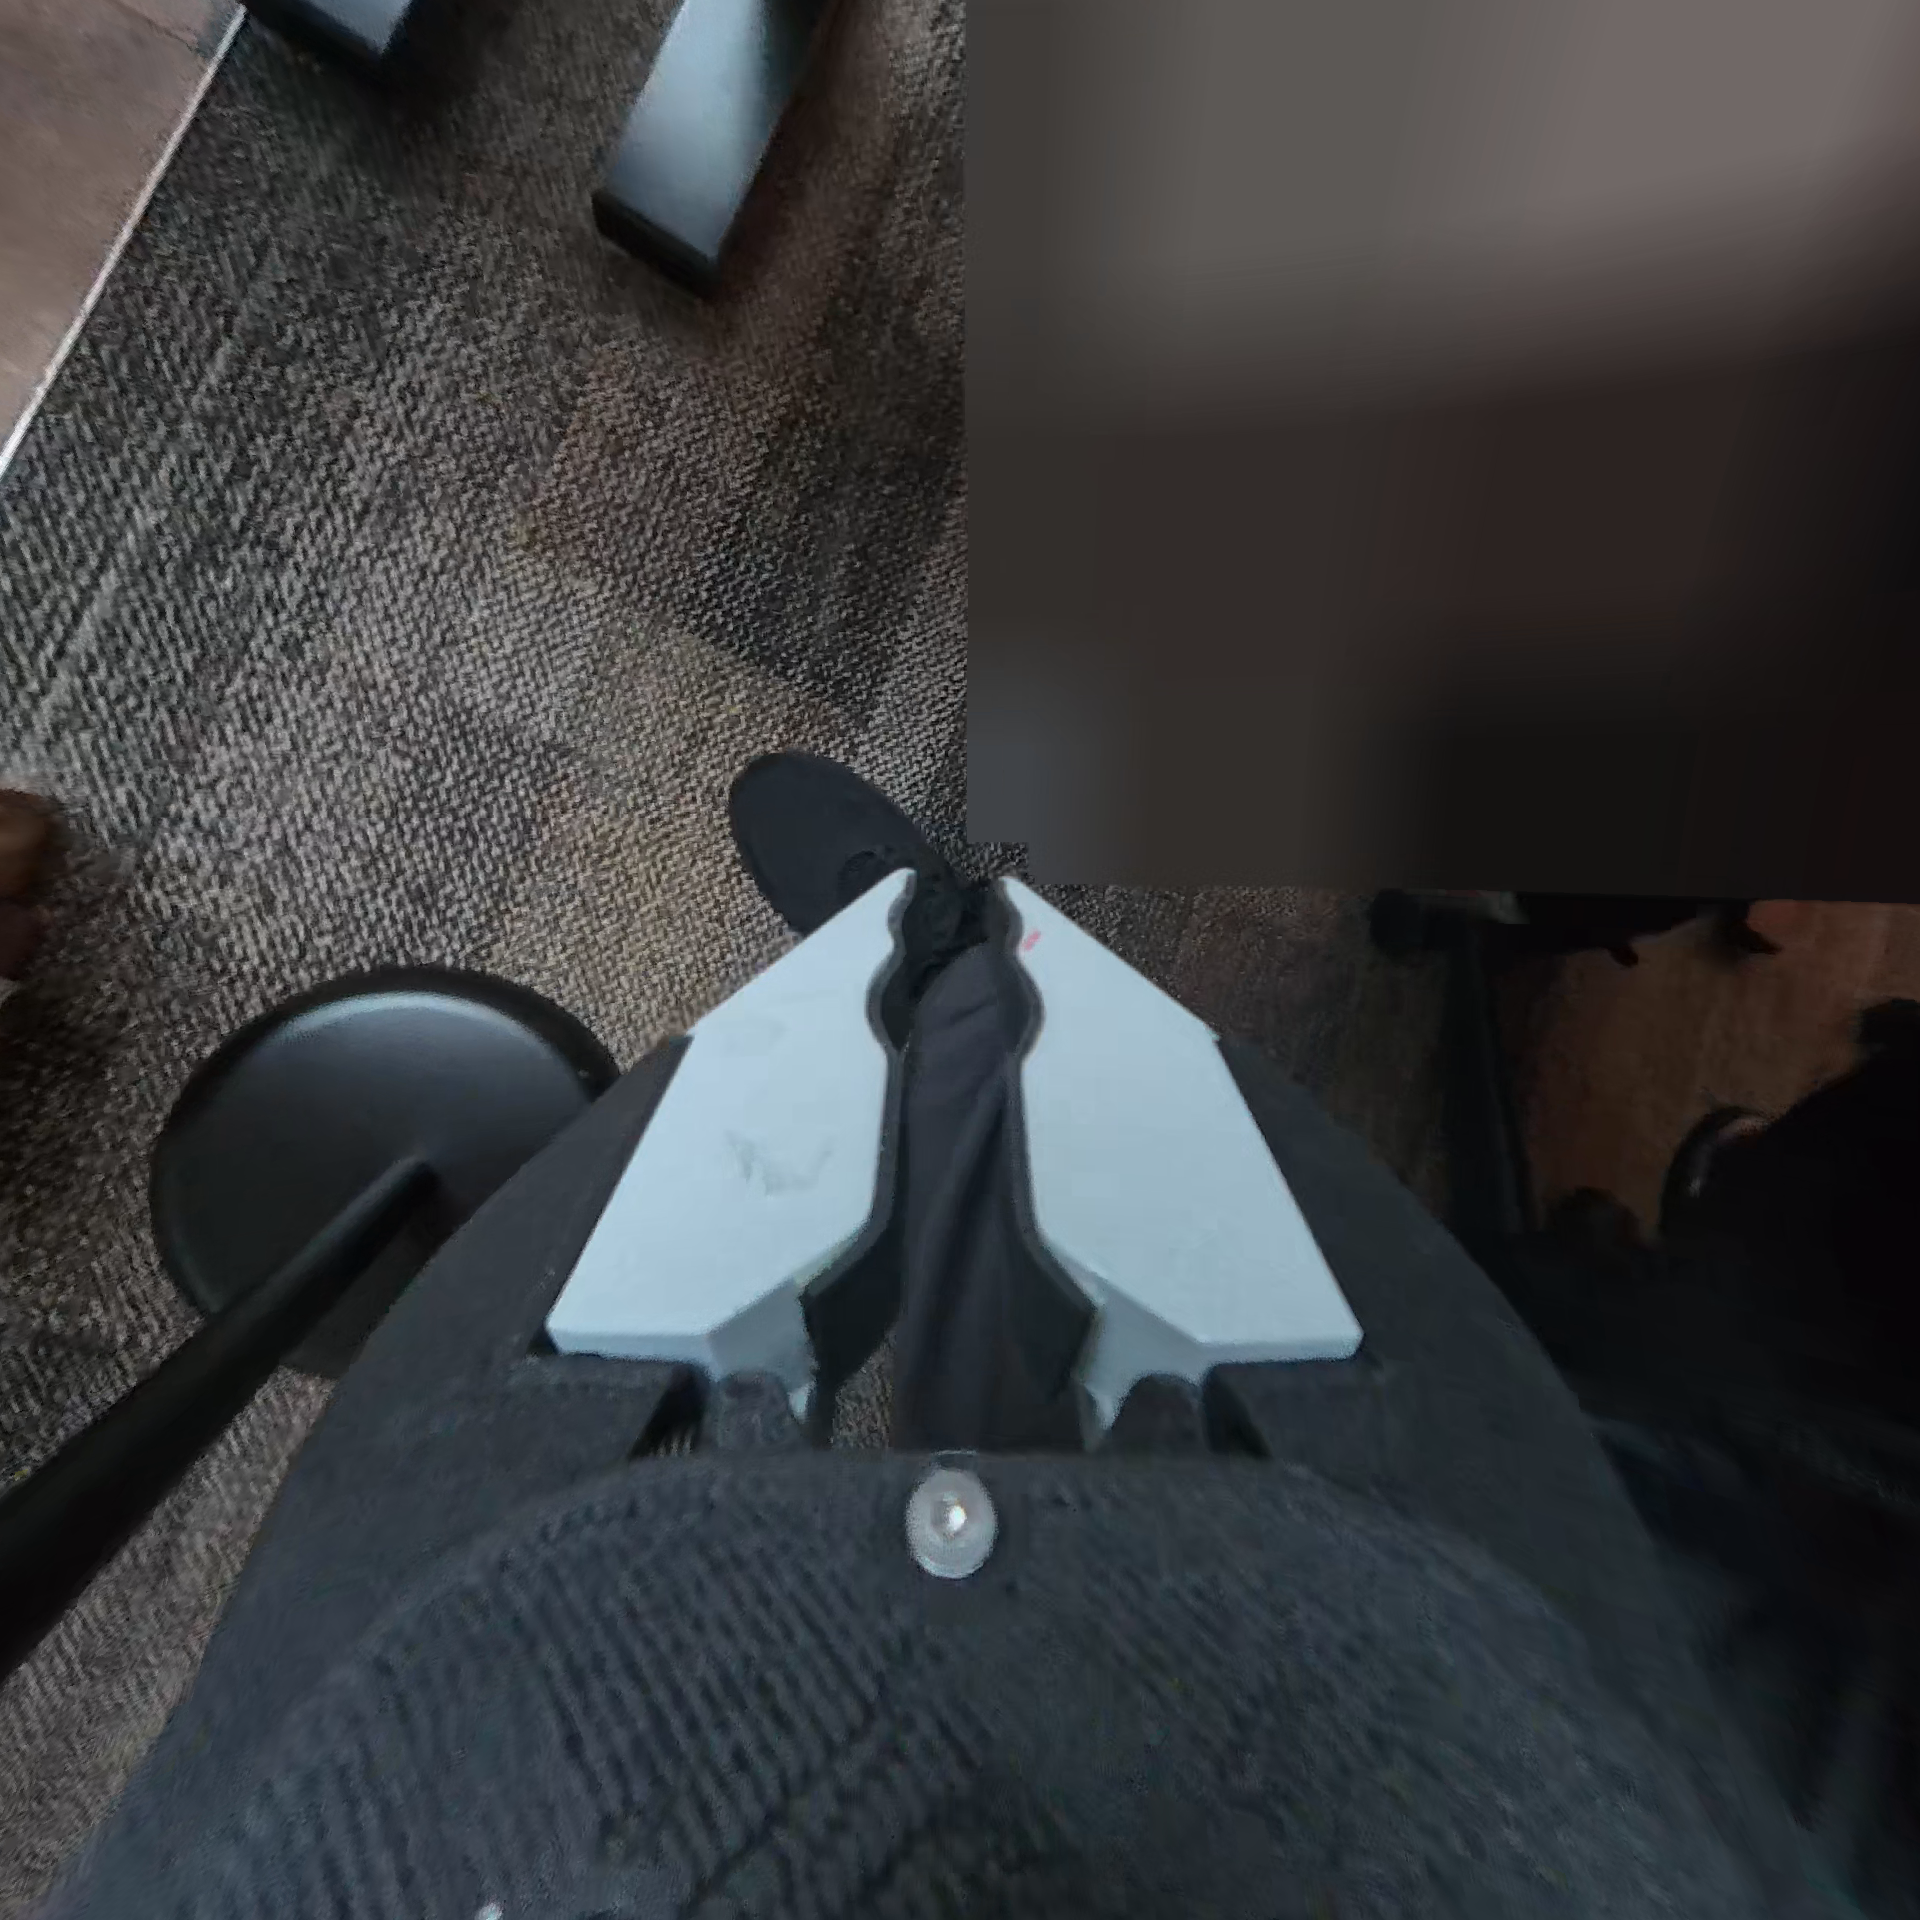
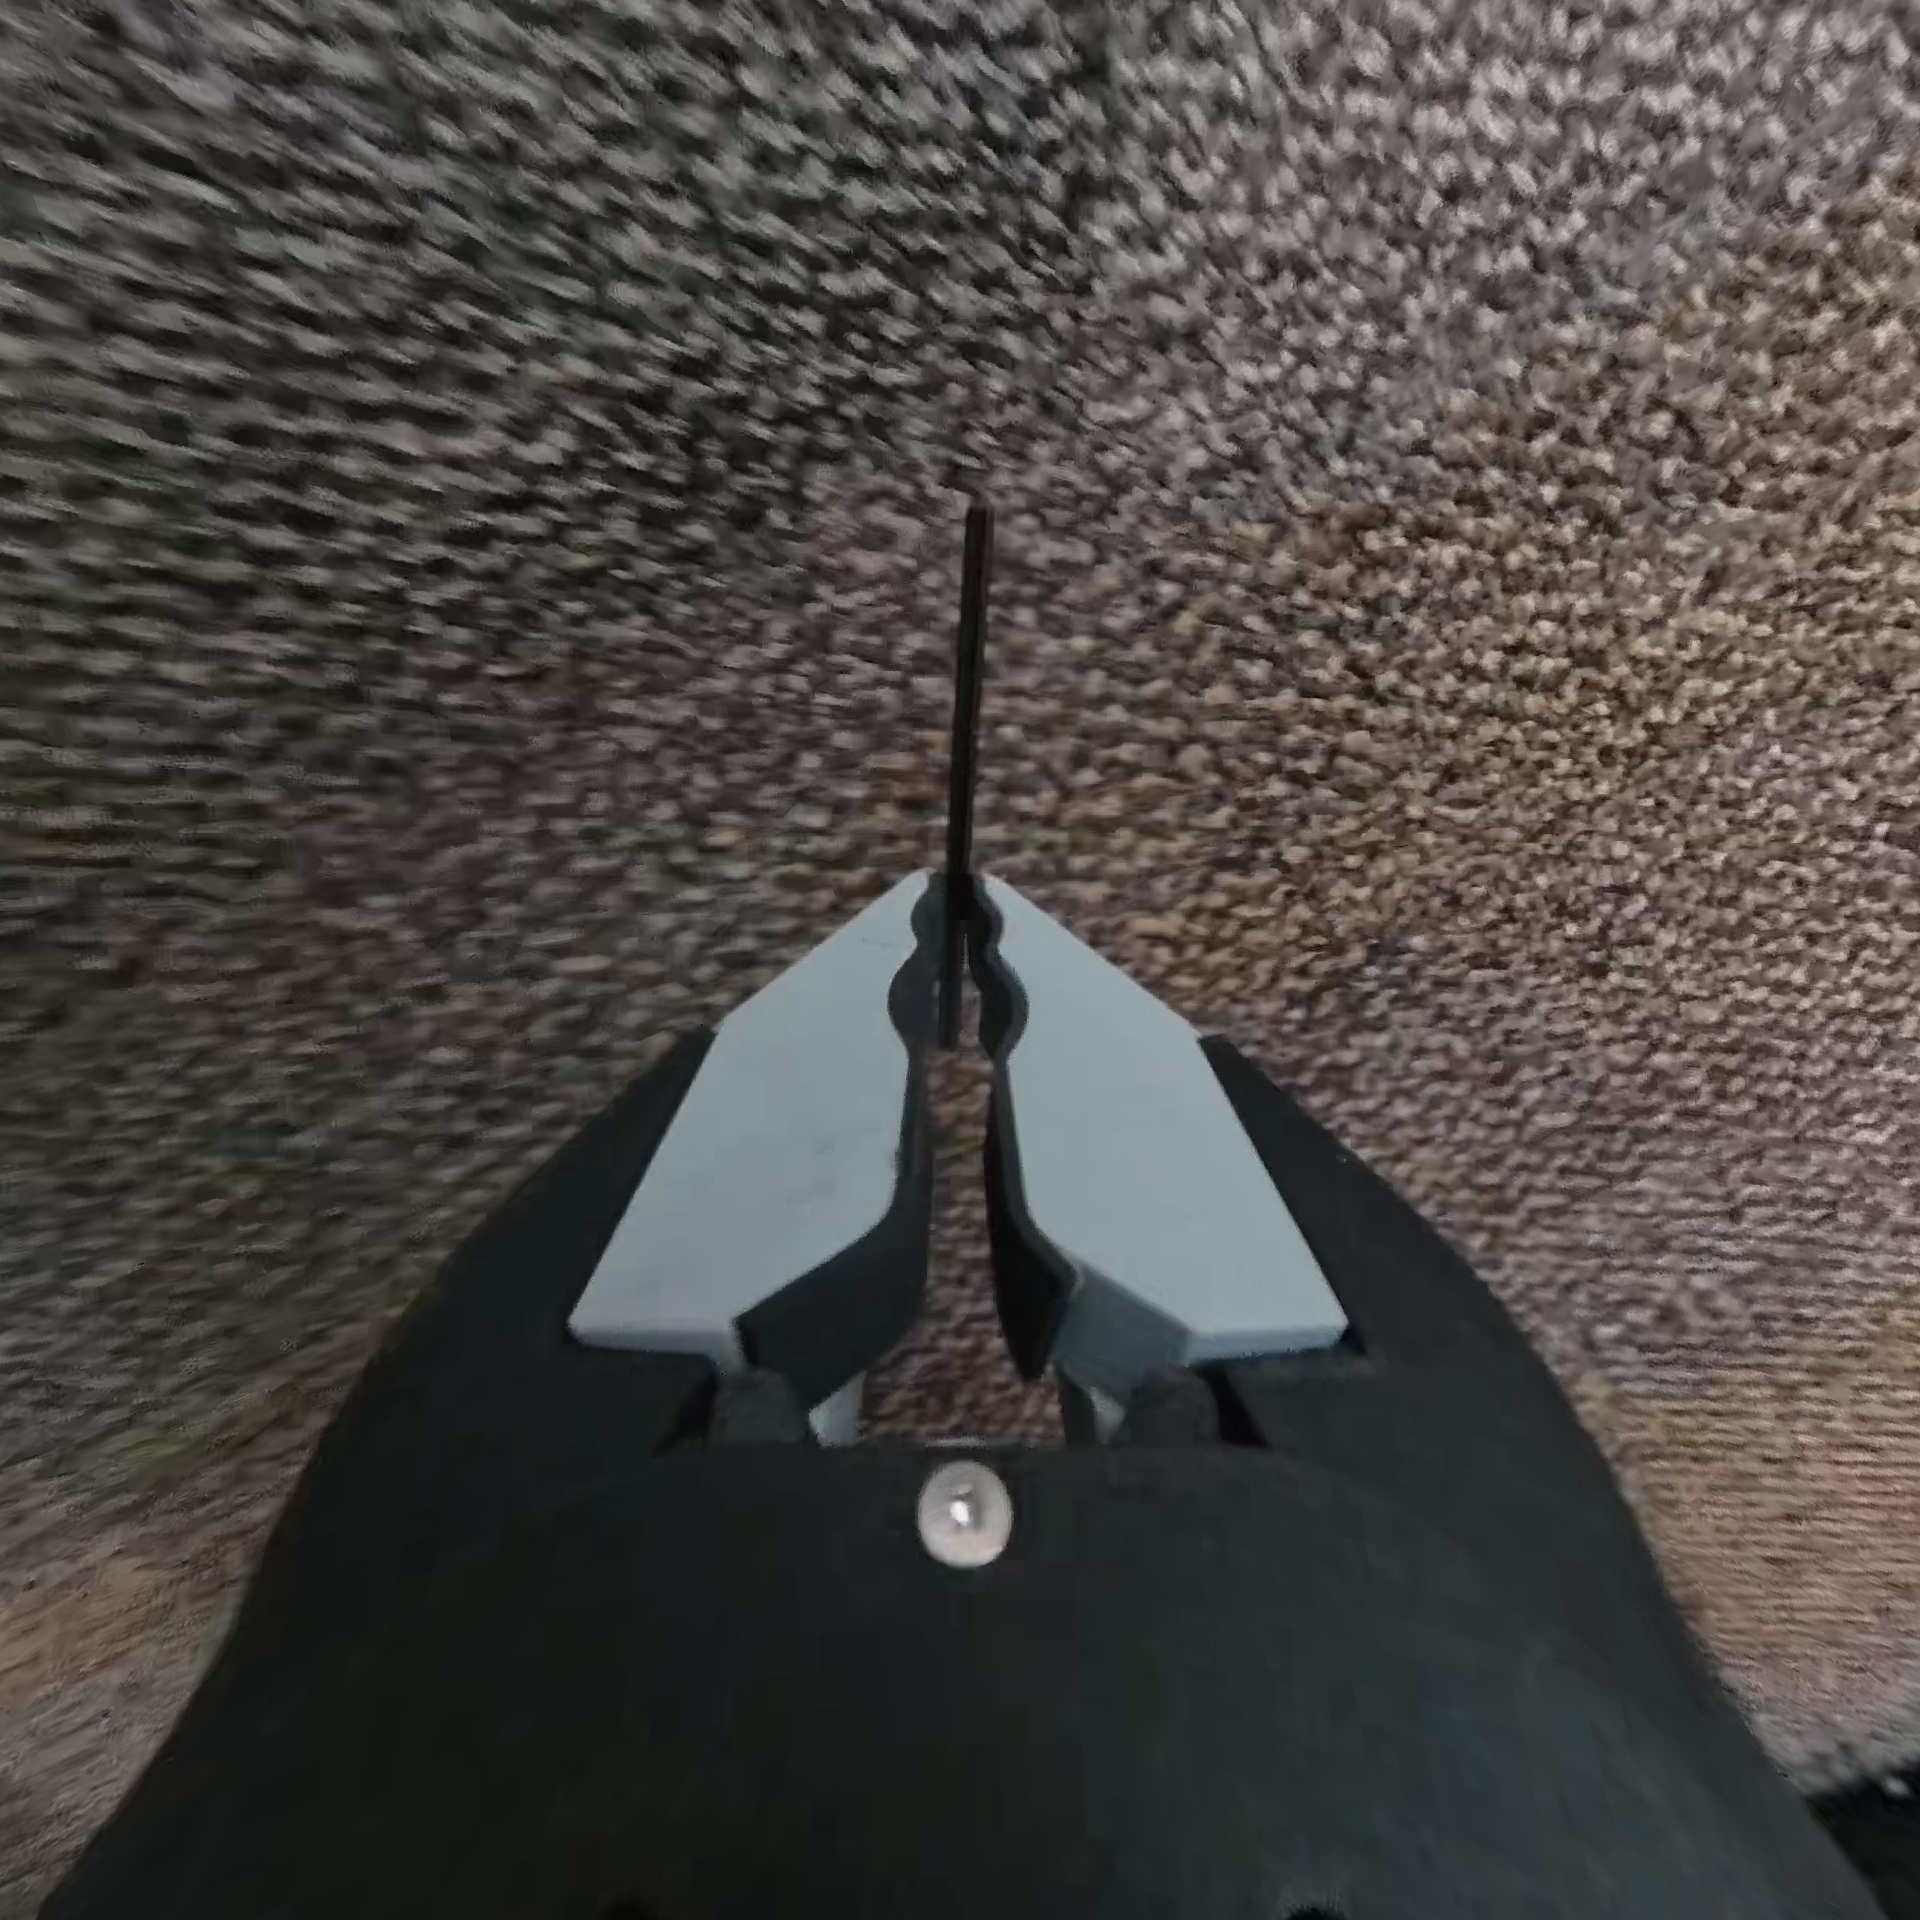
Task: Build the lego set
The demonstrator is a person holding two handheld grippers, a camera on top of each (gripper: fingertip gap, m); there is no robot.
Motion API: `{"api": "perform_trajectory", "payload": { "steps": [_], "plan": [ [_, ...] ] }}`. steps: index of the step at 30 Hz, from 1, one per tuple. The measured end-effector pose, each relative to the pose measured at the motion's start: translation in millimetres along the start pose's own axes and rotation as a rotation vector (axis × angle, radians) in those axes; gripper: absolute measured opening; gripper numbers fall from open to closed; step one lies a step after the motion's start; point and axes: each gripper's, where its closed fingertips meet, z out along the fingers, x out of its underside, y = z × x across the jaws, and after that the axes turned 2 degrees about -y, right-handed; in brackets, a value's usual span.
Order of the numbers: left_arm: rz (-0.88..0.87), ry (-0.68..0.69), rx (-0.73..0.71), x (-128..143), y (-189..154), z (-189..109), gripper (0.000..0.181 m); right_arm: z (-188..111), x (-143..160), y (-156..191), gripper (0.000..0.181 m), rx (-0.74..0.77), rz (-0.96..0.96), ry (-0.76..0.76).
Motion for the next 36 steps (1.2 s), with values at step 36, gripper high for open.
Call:
{"api": "perform_trajectory", "payload": {
  "steps": [36],
  "plan": [
    [0.49,-0.127,0.177,-83,-292,-60,0.0,-826,8,38,0.001,0.124,-0.418,-0.593]
  ]
}}
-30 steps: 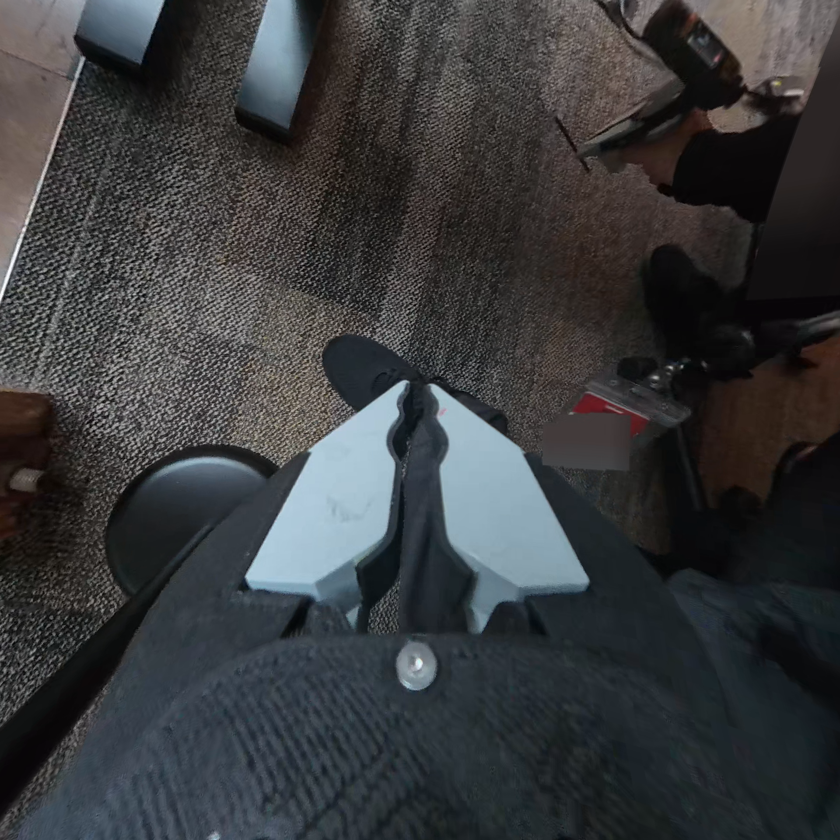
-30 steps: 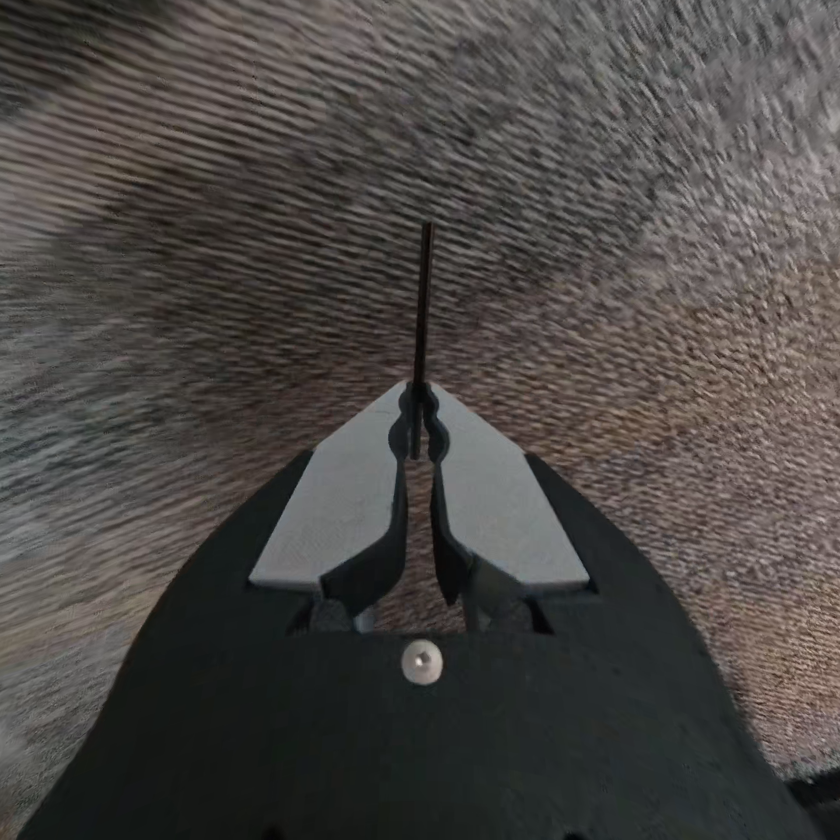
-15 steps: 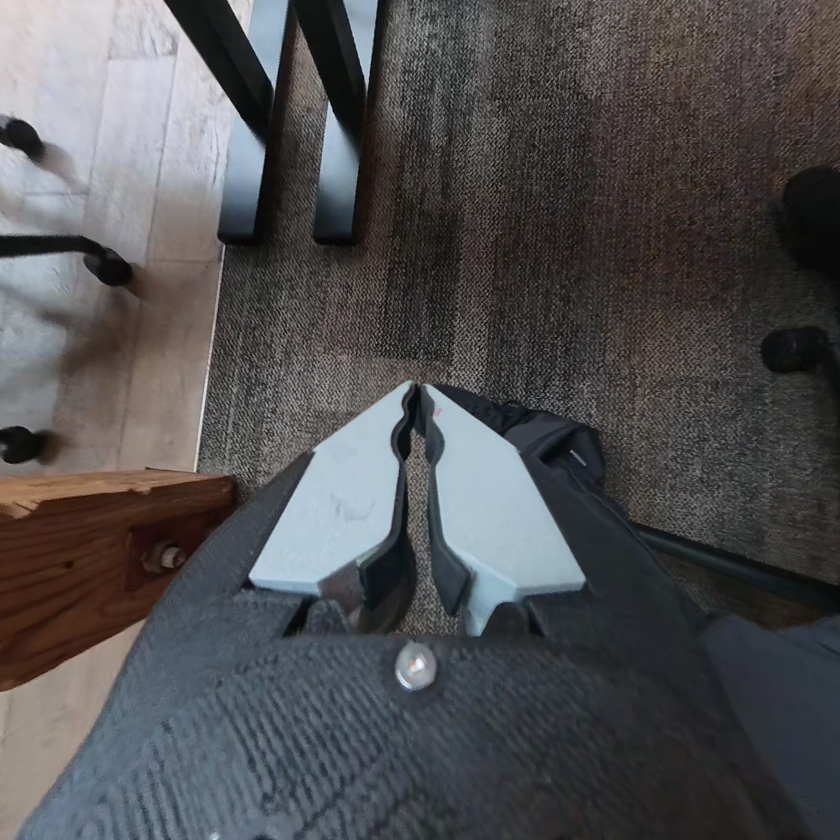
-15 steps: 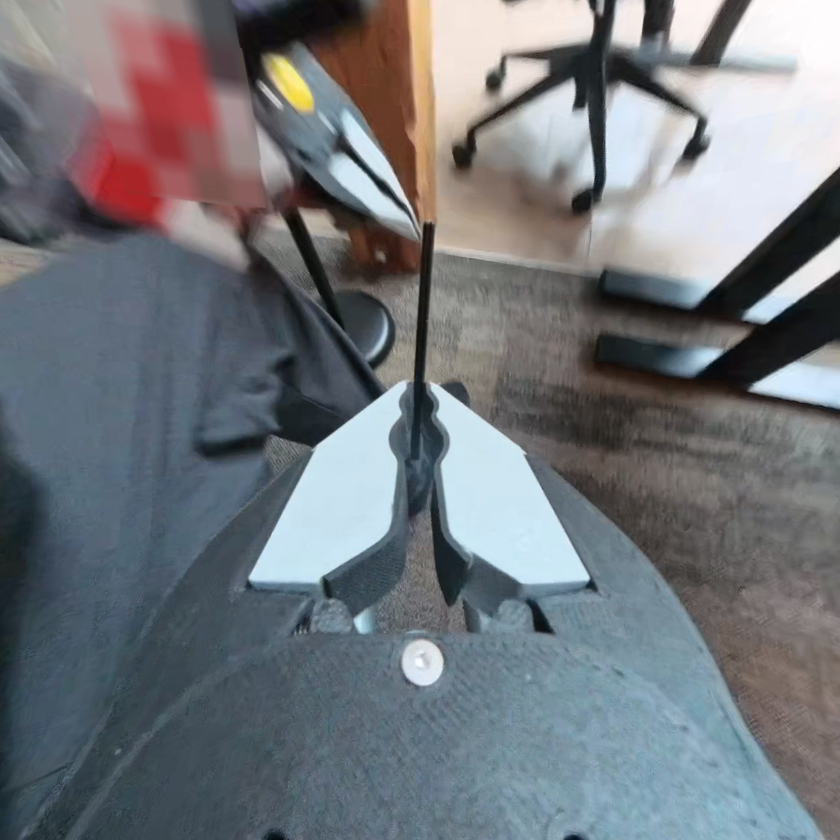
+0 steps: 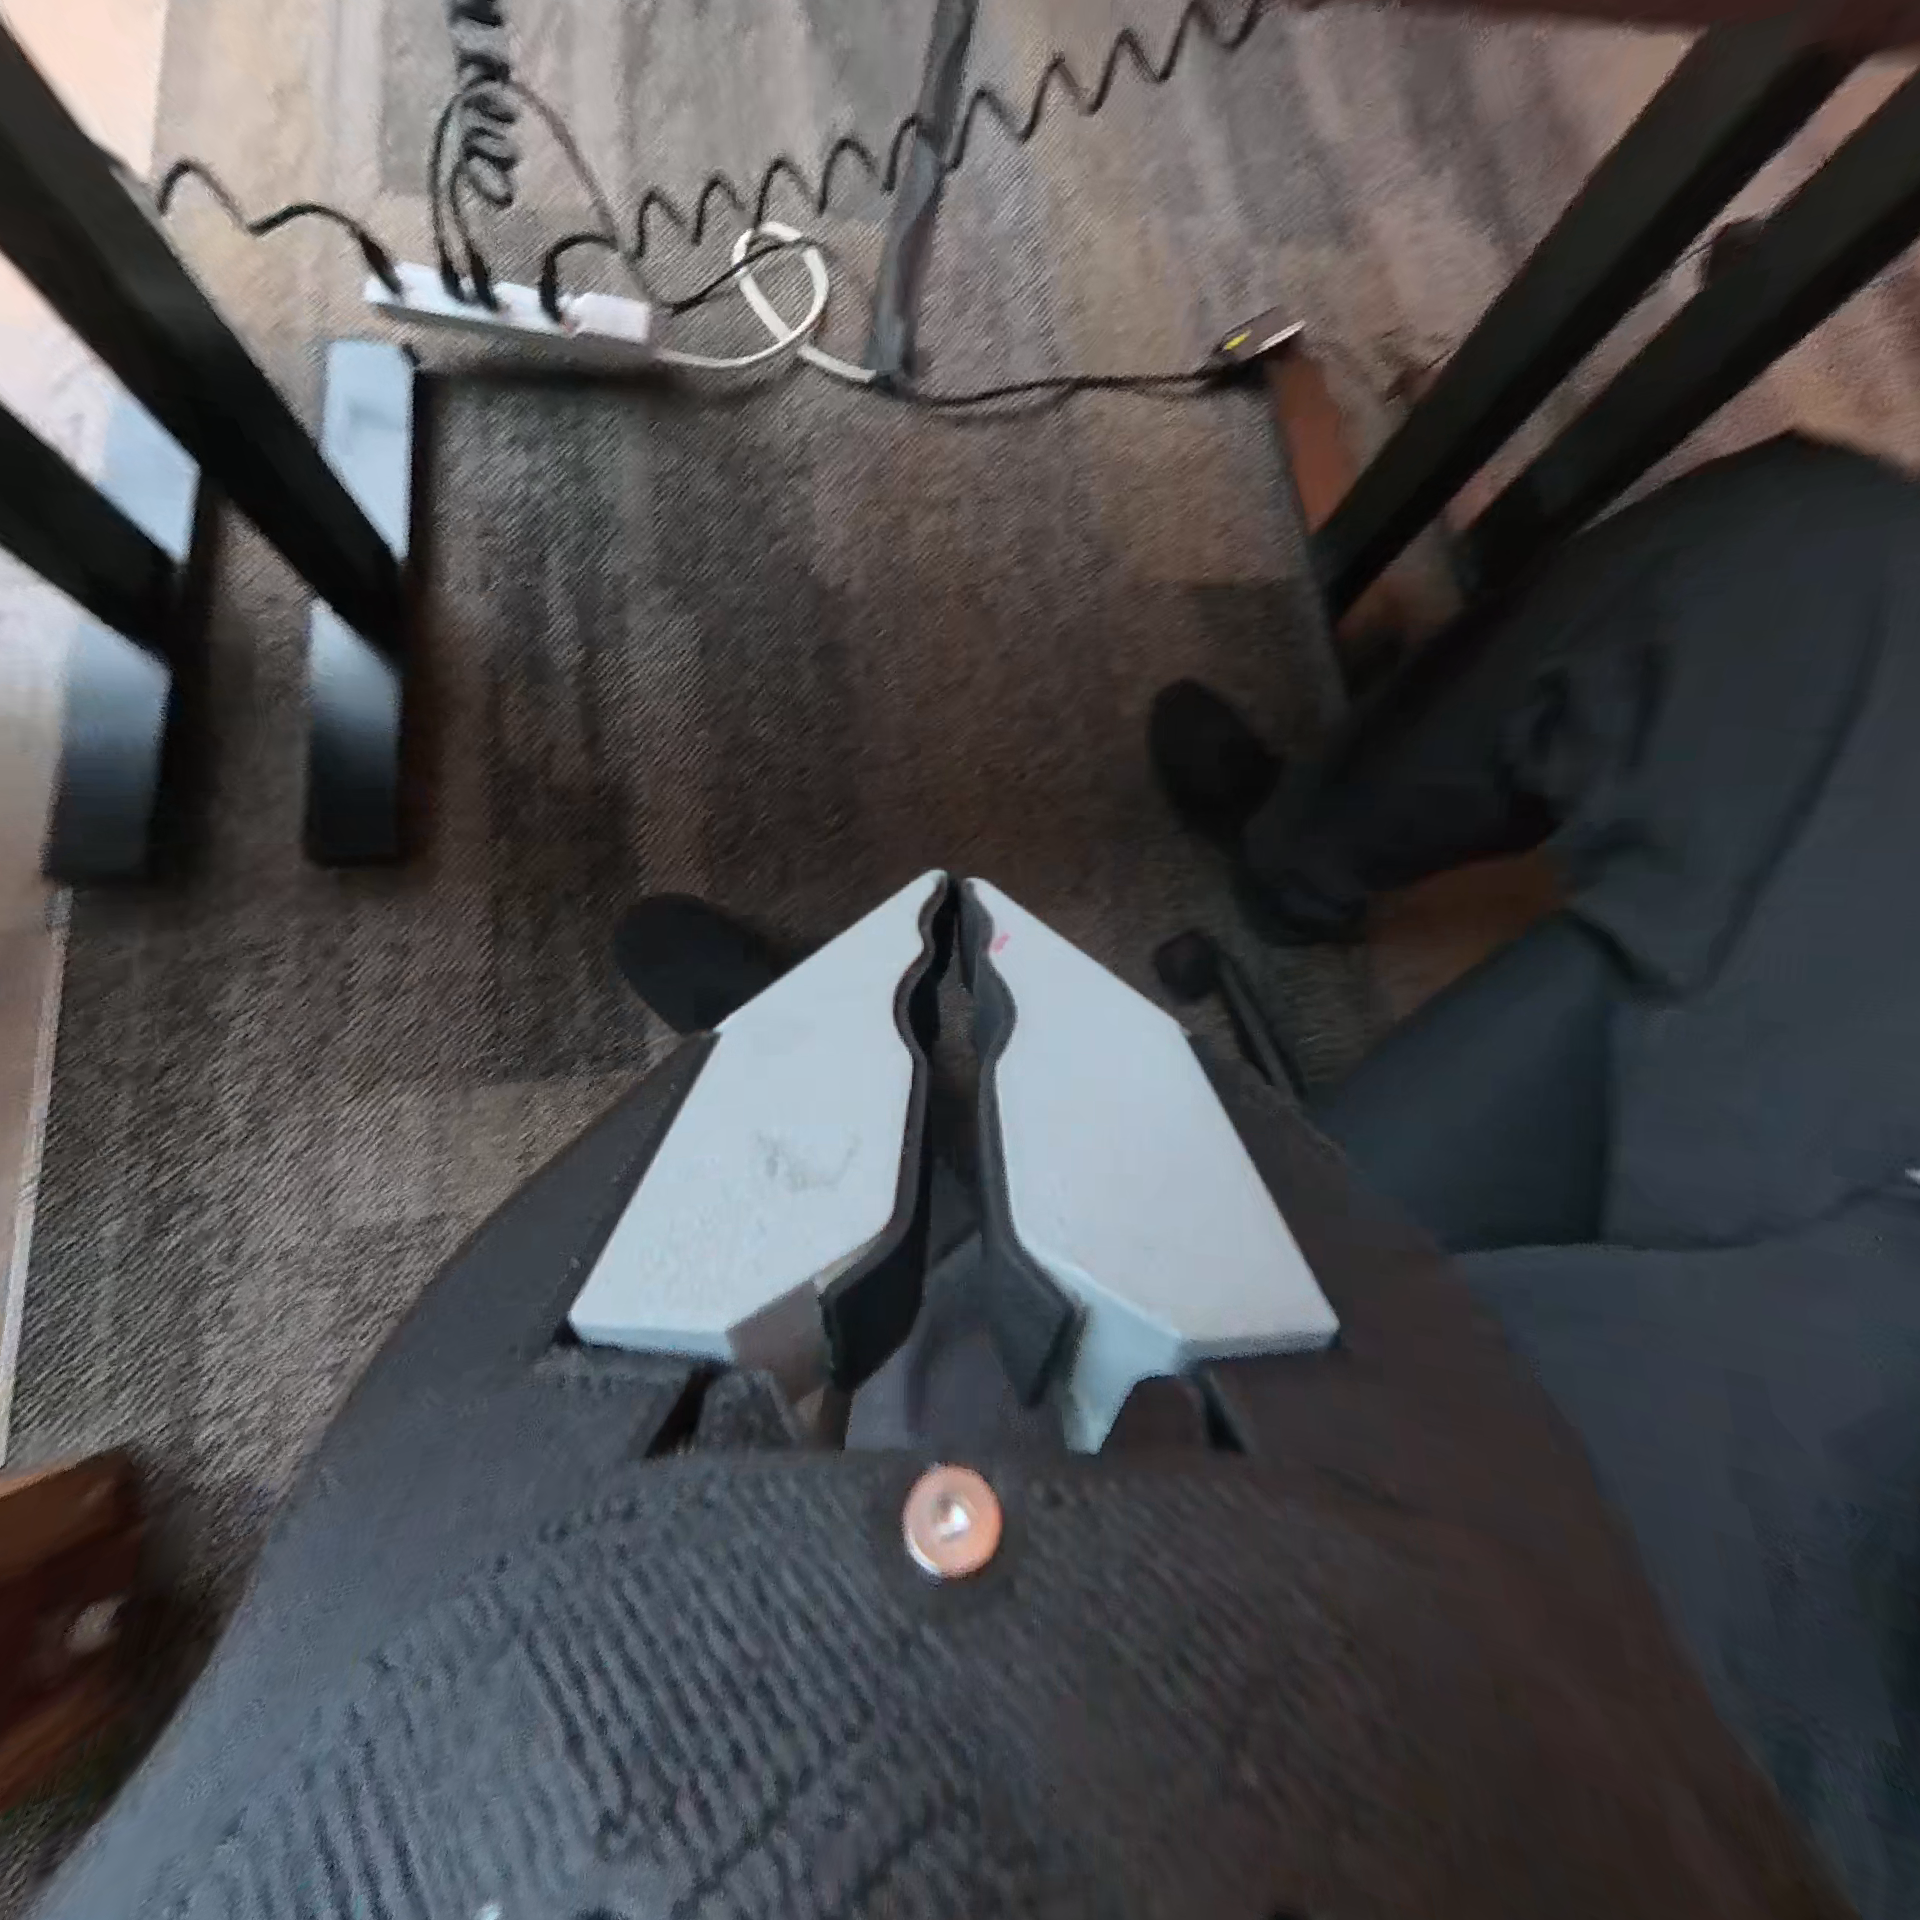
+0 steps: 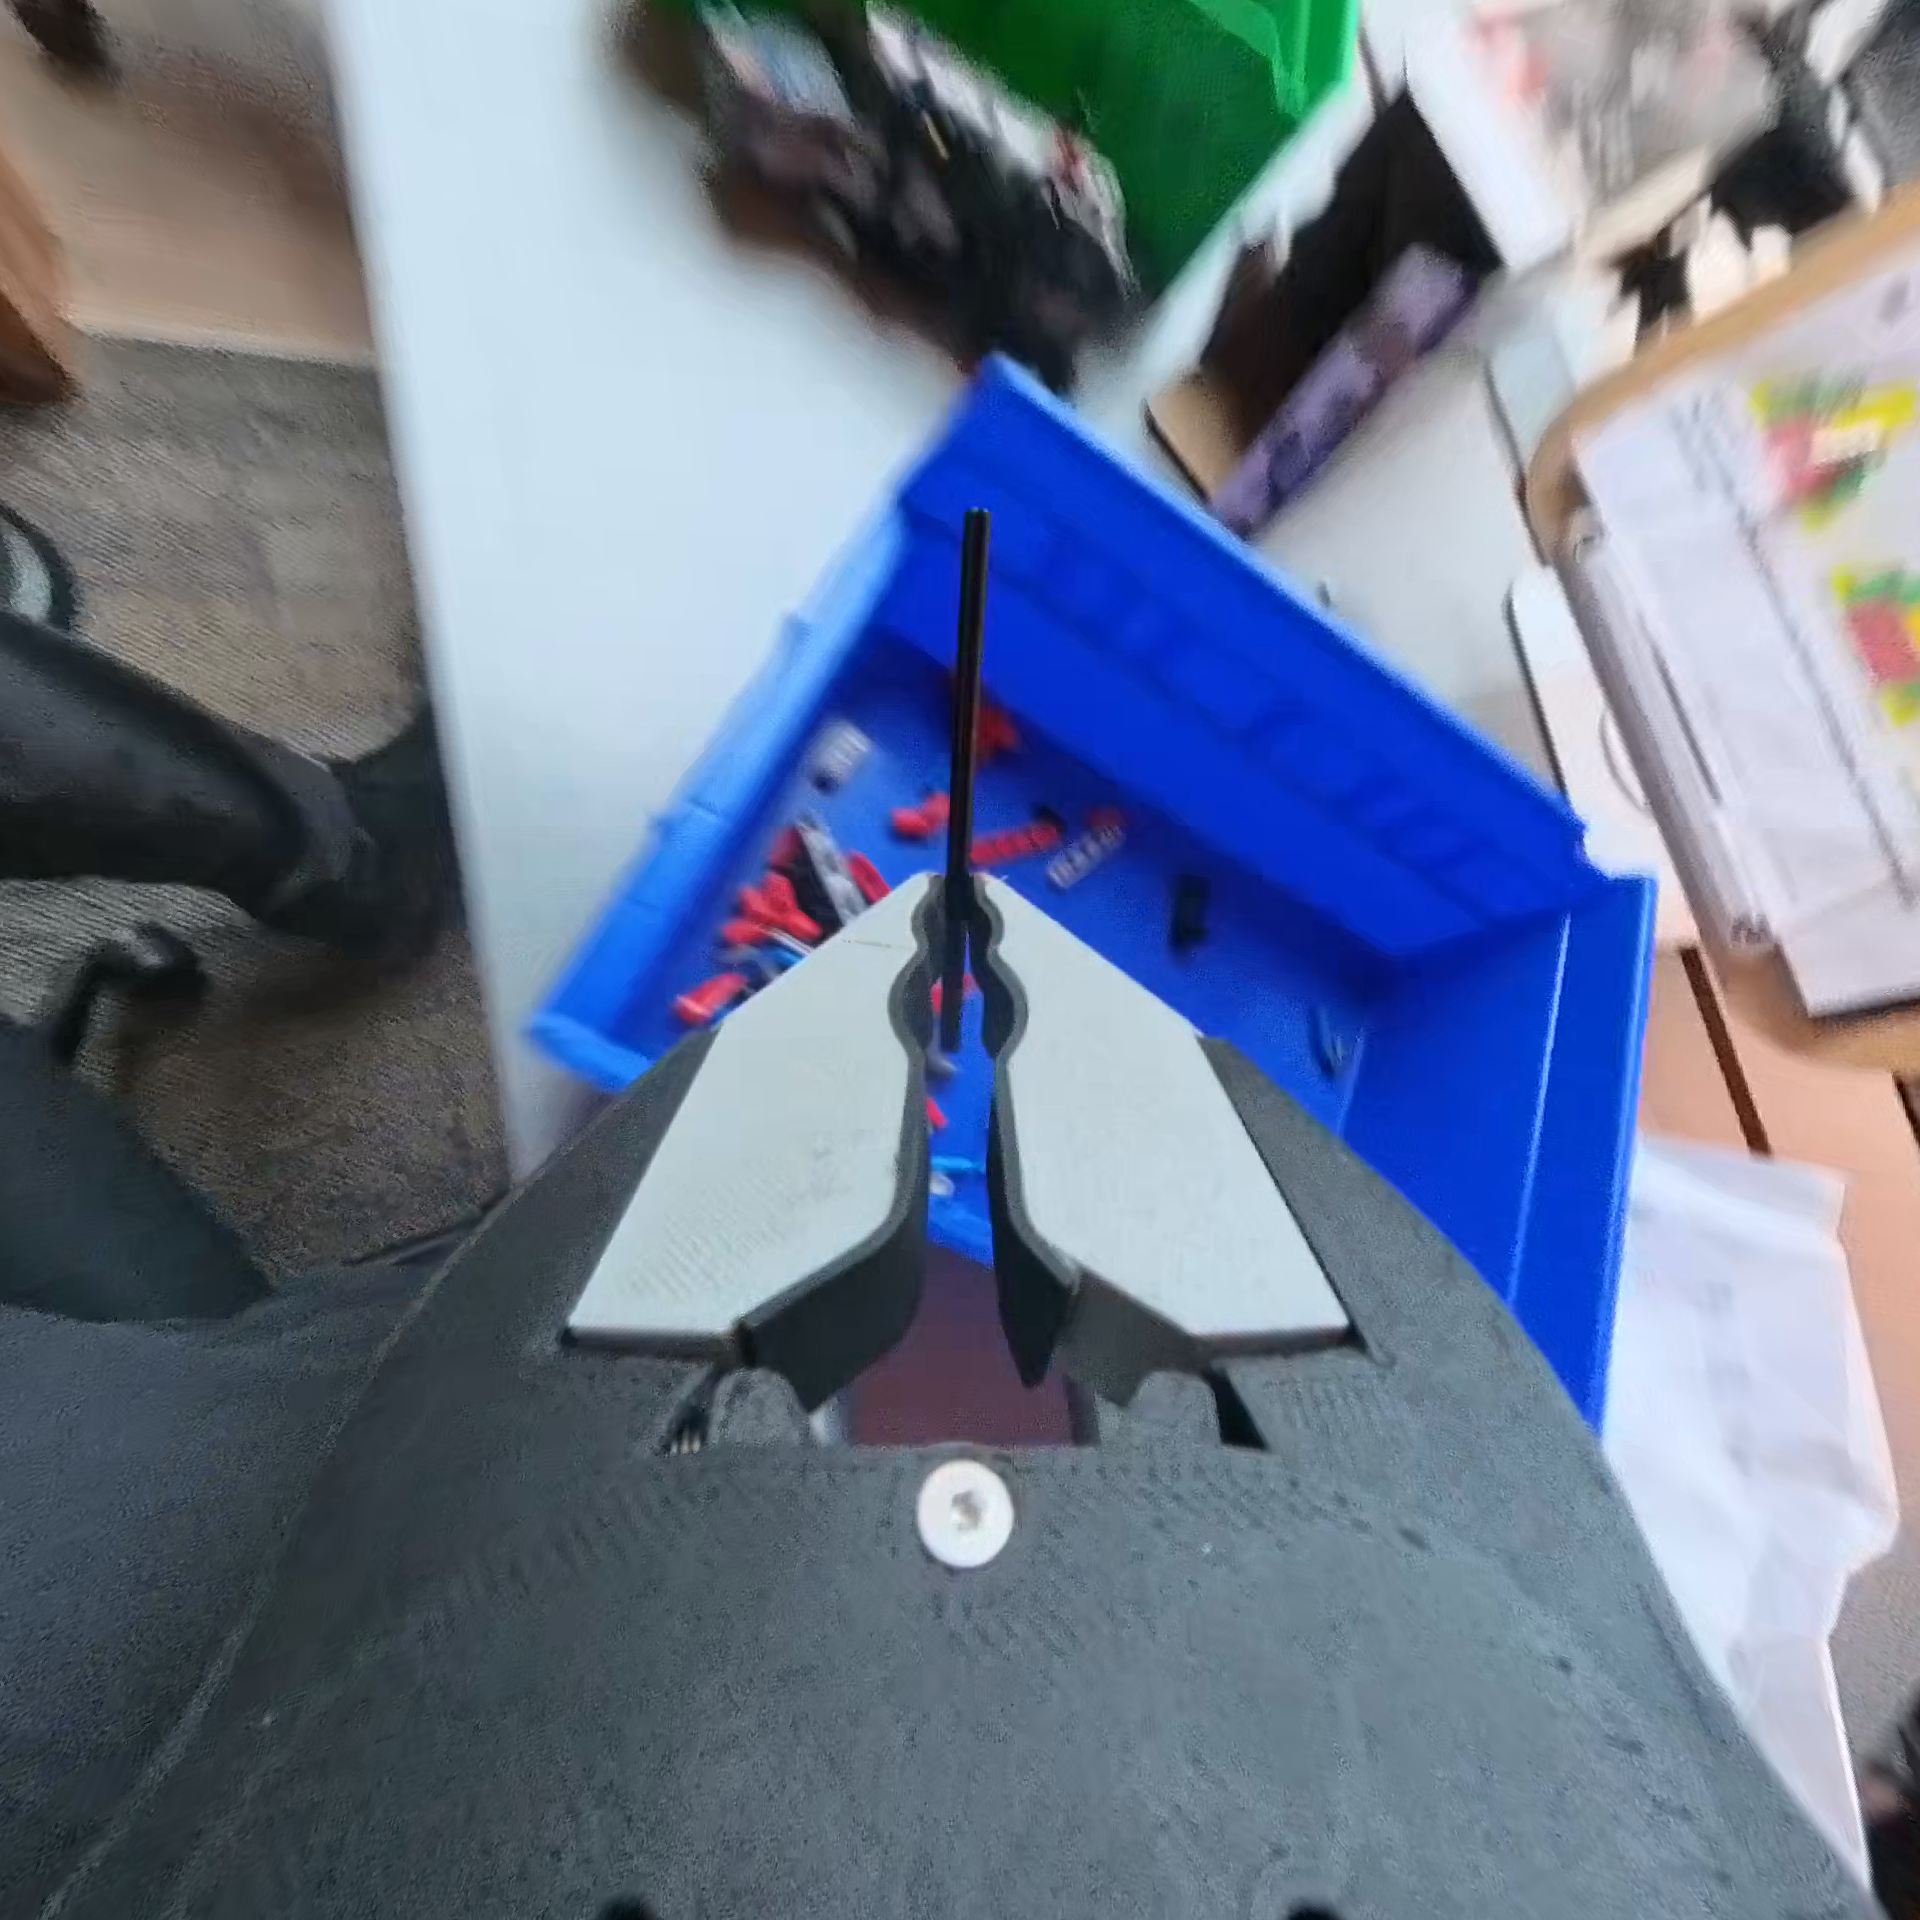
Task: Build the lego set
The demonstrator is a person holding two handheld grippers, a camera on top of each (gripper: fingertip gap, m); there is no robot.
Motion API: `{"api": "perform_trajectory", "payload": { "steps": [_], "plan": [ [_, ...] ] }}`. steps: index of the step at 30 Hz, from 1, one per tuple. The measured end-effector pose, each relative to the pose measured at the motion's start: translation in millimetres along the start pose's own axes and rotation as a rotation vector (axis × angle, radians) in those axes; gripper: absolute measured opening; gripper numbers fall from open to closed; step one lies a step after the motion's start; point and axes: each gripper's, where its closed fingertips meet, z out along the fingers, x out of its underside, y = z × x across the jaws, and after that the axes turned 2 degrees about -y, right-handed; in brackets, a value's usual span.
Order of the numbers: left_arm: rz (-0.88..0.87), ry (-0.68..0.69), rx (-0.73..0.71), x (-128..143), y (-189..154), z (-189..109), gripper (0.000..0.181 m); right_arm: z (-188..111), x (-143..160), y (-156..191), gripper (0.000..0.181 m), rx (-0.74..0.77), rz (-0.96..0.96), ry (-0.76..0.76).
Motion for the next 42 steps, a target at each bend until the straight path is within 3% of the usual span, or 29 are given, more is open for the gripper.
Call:
{"api": "perform_trajectory", "payload": {
  "steps": [3,5,8,13,18,24,28,31,33,36,40,42],
  "plan": [
    [0.037,-0.002,0.053,-18,-27,10,0.0,26,3,-10,0.001,-0.054,0.033,-0.031],
    [0.093,0.002,0.048,-32,-30,17,0.0,38,8,-17,0.023,-0.056,0.008,0.003],
    [0.138,-0.046,0.079,-56,-30,35,0.0,49,19,-23,0.036,-0.076,-0.023,0.072],
    [0.147,-0.035,0.2,-70,-28,77,0.0,50,33,-37,0.037,-0.069,0.016,0.064],
    [0.374,-0.07,0.246,-113,-27,88,0.0,15,23,-66,0.026,0.031,0.086,-0.143],
    [0.514,-0.01,0.415,-121,-51,82,0.007,-53,88,-135,0.032,0.208,0.296,-0.145],
    [0.511,-0.049,0.491,-152,-76,77,0.017,-77,79,-119,0.05,0.087,0.309,-0.354],
    [0.555,-0.083,0.506,-182,-90,74,0.025,-71,61,-86,0.054,-0.071,0.191,-0.468],
    [0.59,-0.094,0.511,-198,-97,76,0.032,-56,65,-69,0.047,-0.137,0.119,-0.41],
    [0.592,-0.098,0.542,-219,-110,77,0.041,-43,84,-73,0.06,-0.119,0.183,-0.275],
    [0.546,-0.19,0.443,-268,-108,87,0.036,-75,91,-79,0.068,0.002,0.264,-0.342],
    [0.48,-0.232,0.338,-301,-98,100,0.035,-90,91,-76,0.059,0.055,0.309,-0.392]
  ]
}}
